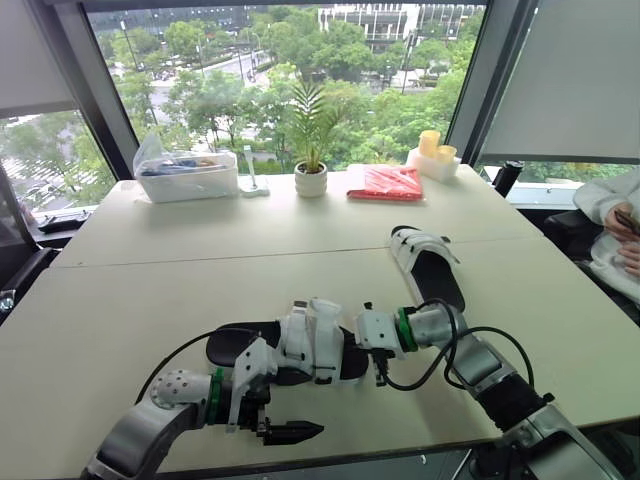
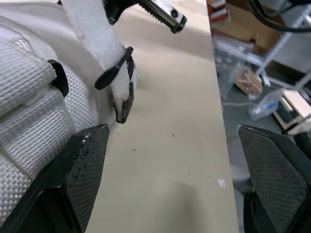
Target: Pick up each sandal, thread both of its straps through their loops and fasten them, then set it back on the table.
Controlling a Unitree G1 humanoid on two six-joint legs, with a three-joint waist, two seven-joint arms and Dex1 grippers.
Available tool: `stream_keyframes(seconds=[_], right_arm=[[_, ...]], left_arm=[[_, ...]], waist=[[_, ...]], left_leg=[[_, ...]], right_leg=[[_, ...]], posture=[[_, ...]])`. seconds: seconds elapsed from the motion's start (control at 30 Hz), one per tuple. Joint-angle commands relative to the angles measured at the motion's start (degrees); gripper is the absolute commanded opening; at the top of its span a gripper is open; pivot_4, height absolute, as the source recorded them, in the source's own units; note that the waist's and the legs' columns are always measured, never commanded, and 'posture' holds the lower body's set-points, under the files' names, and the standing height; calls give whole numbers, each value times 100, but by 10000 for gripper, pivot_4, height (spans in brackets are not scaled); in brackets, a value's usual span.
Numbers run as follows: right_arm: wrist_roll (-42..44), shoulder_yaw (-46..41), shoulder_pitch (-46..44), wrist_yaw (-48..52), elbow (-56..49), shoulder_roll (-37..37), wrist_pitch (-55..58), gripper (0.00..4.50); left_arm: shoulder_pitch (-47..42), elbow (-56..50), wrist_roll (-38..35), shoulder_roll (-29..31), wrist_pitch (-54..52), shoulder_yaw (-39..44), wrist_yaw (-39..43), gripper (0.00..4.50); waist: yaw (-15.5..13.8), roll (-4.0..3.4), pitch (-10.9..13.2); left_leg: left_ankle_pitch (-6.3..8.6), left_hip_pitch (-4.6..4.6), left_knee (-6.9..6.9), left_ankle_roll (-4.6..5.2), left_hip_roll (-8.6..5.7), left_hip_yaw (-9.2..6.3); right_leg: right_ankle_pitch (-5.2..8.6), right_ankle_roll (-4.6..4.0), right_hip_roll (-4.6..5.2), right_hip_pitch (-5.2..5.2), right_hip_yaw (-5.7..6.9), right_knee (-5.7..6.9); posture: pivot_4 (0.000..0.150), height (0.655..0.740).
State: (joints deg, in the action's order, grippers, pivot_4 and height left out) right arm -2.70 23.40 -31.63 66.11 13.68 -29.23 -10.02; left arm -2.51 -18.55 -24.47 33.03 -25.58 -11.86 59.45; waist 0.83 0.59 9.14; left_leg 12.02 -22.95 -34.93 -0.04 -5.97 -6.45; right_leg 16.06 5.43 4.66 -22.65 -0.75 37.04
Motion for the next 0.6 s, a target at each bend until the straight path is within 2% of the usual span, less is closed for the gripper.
stream_keyframes(seconds=[0.03,0.3,0.6], right_arm=[[-221,381,217,137,-93,102,253,0],[-138,424,341,275,-705,83,639,0],[-169,393,377,305,-799,-5,670,0]], left_arm=[[70,-174,-122,-137,67,244,-287,43373],[117,20,-213,-446,77,235,-459,43373],[-52,139,-312,-592,-14,141,-363,43373]], waist=[[-4,0,0],[-28,-2,1],[-43,-4,3]], left_leg=[[0,0,0,0,0,0],[1,-15,-1,-1,0,0],[6,-21,-4,-9,-1,-1]], right_leg=[[0,0,0,0,0,0],[1,-1,1,-11,1,-4],[1,-2,2,-12,2,-8]], posture=[[1500,7400],[1500,7400],[1500,7400]])
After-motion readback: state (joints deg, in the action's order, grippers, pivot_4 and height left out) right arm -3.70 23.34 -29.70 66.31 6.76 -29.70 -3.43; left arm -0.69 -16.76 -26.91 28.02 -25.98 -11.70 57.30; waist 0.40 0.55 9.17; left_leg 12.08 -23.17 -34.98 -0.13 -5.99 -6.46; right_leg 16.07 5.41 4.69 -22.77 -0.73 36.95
